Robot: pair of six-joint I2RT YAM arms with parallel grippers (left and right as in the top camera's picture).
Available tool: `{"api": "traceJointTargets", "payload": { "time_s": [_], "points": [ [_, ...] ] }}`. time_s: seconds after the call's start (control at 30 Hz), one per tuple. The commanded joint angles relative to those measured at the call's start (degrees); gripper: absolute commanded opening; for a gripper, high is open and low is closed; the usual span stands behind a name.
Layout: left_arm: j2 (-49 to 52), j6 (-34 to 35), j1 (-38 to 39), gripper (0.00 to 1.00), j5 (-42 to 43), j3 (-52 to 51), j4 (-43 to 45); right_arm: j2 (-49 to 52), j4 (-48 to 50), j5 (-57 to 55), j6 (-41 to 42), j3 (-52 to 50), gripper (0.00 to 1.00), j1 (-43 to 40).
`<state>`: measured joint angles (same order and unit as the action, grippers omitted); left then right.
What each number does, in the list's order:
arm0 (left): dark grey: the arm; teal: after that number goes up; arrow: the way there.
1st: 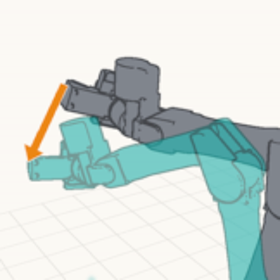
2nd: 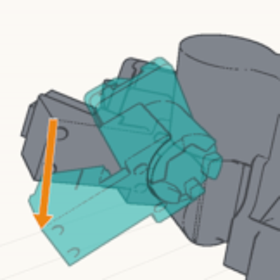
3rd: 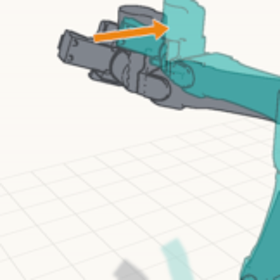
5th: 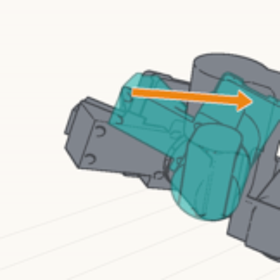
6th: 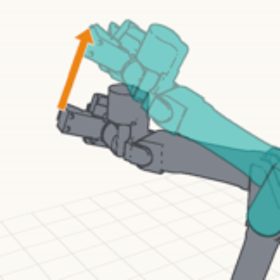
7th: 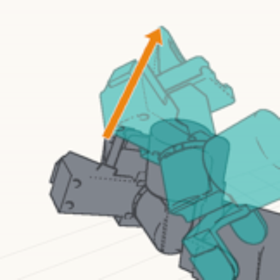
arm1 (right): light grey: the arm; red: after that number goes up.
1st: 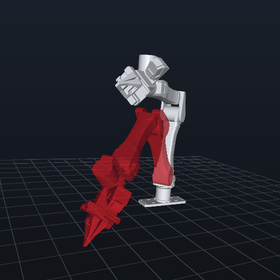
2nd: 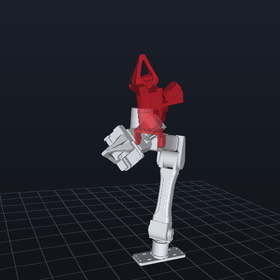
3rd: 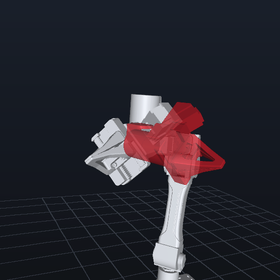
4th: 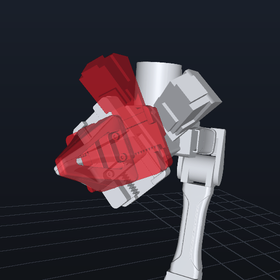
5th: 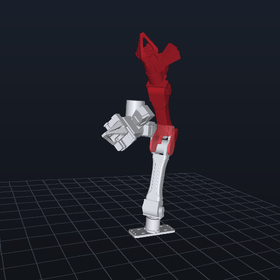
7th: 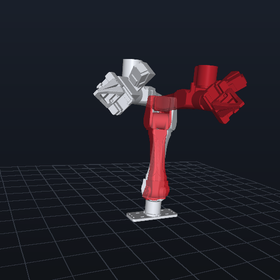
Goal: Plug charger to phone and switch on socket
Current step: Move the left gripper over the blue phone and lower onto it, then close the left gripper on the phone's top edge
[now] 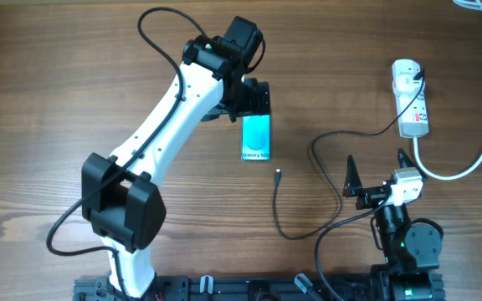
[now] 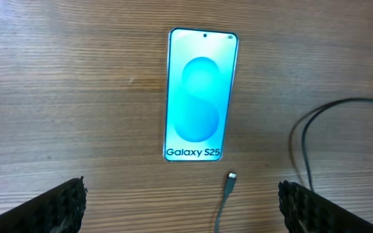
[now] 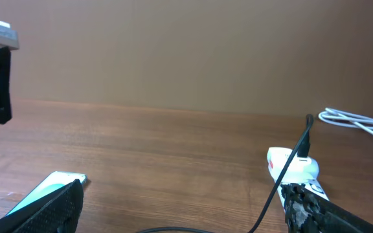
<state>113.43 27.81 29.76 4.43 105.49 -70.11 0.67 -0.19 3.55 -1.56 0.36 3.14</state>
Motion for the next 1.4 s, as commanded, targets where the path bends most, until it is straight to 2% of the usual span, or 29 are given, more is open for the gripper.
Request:
{"api": "traceJointTargets", "payload": {
  "time_s": [0.0, 0.2, 0.47, 0.53, 1.37],
  "points": [
    [1.4, 1.64, 0.39, 1.0, 1.7, 1.22, 1.84, -0.39, 0.2, -0.57, 0.44, -0.07, 1.0, 0.28],
    [7.32, 4.5, 0.72, 1.0, 1.75, 1.22, 2.05, -0.39, 0.2, -0.57, 0.46, -0.07, 1.0, 0.28],
    [13.64, 4.39, 3.63, 1.0, 0.96, 1.22, 5.25, -0.39, 0.2, -0.57, 0.46, -0.07, 1.0, 0.28],
    [14.21, 4.39, 3.63, 1.0, -1.16, 1.22, 5.25, -0.39, 0.2, -0.57, 0.46, -0.07, 1.0, 0.28],
    [20.11, 4.83, 6.36, 1.0, -3.89, 1.22, 7.67, -0.39, 0.2, -0.57, 0.46, -0.07, 1.0, 0.28]
  ]
}}
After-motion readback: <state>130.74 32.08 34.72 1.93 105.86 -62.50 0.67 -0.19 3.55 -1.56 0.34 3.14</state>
